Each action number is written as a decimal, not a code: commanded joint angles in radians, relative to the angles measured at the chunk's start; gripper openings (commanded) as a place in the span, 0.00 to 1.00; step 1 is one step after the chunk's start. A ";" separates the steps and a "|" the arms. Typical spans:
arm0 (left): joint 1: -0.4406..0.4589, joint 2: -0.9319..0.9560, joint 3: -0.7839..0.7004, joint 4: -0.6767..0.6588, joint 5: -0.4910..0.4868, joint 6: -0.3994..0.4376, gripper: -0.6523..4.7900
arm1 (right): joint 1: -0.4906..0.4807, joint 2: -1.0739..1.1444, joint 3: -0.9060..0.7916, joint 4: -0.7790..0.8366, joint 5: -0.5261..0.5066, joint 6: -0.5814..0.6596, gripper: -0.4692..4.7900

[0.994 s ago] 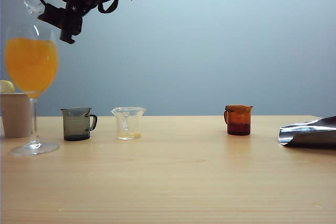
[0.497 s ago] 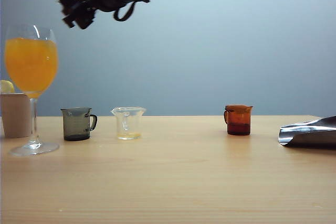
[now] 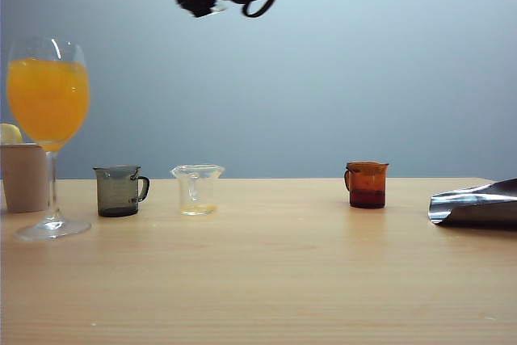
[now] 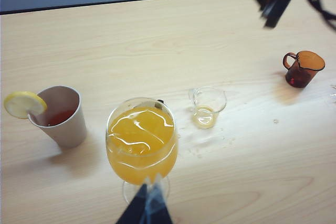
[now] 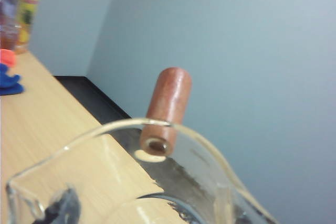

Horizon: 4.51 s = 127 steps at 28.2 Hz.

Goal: Pick up the third measuring cup from the left, pour the pineapple juice inside into the goblet, and finally put the measuring cup back in its original place.

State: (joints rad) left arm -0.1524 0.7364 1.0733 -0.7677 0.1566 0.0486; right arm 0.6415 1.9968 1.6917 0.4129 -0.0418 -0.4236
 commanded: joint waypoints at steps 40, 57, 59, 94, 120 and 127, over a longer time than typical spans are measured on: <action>0.001 -0.002 0.005 0.002 0.005 0.000 0.11 | -0.065 0.027 -0.603 0.460 0.069 0.349 0.09; 0.001 -0.002 0.005 -0.005 0.005 0.000 0.11 | -0.066 0.148 -0.598 0.492 0.073 0.388 0.09; 0.001 -0.002 0.005 -0.005 0.005 0.000 0.11 | -0.066 0.161 -0.598 0.500 0.073 0.403 0.09; 0.001 -0.002 0.005 -0.021 0.005 0.000 0.11 | -0.065 0.208 -0.597 0.498 0.064 0.446 0.80; 0.001 -0.002 0.005 -0.020 0.005 0.000 0.11 | -0.064 -0.042 -0.605 -0.019 0.040 0.450 0.91; 0.001 -0.002 0.005 -0.020 0.005 0.000 0.11 | -0.064 -0.203 -0.604 -0.288 0.039 0.451 0.91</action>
State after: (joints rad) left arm -0.1524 0.7368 1.0733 -0.7906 0.1566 0.0486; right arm 0.5774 1.8263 1.0851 0.1734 -0.0002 0.0257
